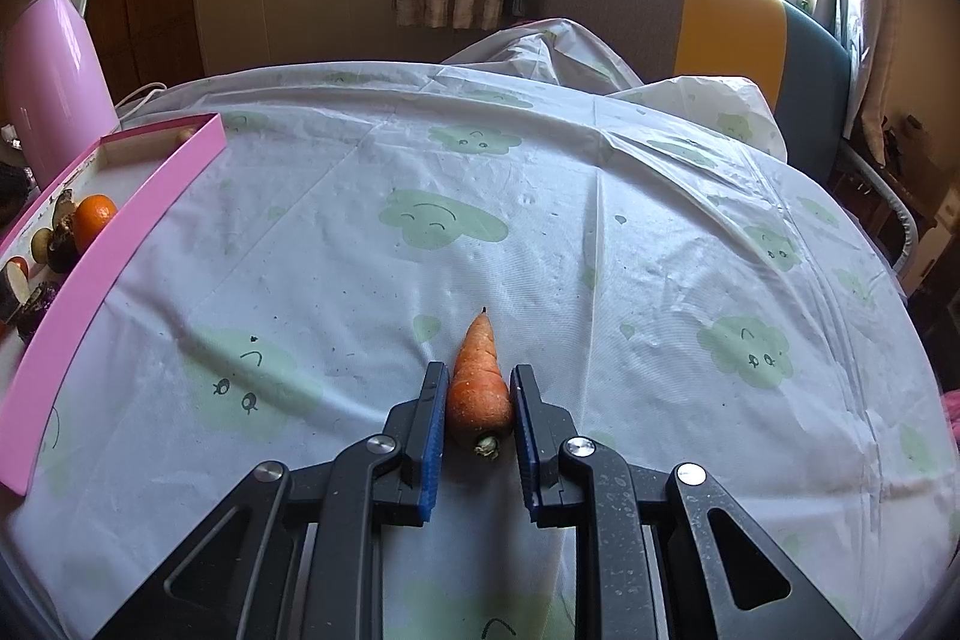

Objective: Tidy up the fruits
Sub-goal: 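Carry the held carrot over the tray with the right tool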

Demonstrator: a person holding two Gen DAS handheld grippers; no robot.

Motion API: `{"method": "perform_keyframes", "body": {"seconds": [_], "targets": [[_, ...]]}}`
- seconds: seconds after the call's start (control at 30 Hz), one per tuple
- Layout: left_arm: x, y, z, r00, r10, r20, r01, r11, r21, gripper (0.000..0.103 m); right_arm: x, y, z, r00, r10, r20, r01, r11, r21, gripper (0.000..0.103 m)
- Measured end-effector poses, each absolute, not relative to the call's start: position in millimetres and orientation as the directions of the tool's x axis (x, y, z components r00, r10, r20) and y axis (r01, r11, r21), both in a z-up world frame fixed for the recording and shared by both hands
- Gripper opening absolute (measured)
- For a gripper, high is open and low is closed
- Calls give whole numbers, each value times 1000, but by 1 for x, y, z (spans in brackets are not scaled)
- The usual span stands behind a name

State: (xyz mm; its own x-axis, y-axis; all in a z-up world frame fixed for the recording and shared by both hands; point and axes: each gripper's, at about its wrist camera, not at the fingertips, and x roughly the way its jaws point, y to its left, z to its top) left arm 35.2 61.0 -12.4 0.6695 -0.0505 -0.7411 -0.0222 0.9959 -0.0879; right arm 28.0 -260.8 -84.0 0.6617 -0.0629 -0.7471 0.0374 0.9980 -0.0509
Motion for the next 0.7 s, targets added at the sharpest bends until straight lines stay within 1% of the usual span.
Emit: {"method": "perform_keyframes", "body": {"seconds": [0.2,0.33,0.6,0.7], "targets": [[30,68,-14,670,-34,-741,-40,996,-81,54,31,-258,-81,649,-58,-758,36,998,-46,21],[26,74,-13,676,-24,-736,-54,995,-82,54,33,-246,-71,657,-10,-754,7,1000,-7,21],[21,86,-11,681,-14,-732,-82,992,-95,54,32,-183,-43,687,112,-718,-162,987,-2,21],[19,90,-11,683,-4,-731,-95,991,-94,54,30,-167,-37,680,170,-714,-206,978,37,21]]}}
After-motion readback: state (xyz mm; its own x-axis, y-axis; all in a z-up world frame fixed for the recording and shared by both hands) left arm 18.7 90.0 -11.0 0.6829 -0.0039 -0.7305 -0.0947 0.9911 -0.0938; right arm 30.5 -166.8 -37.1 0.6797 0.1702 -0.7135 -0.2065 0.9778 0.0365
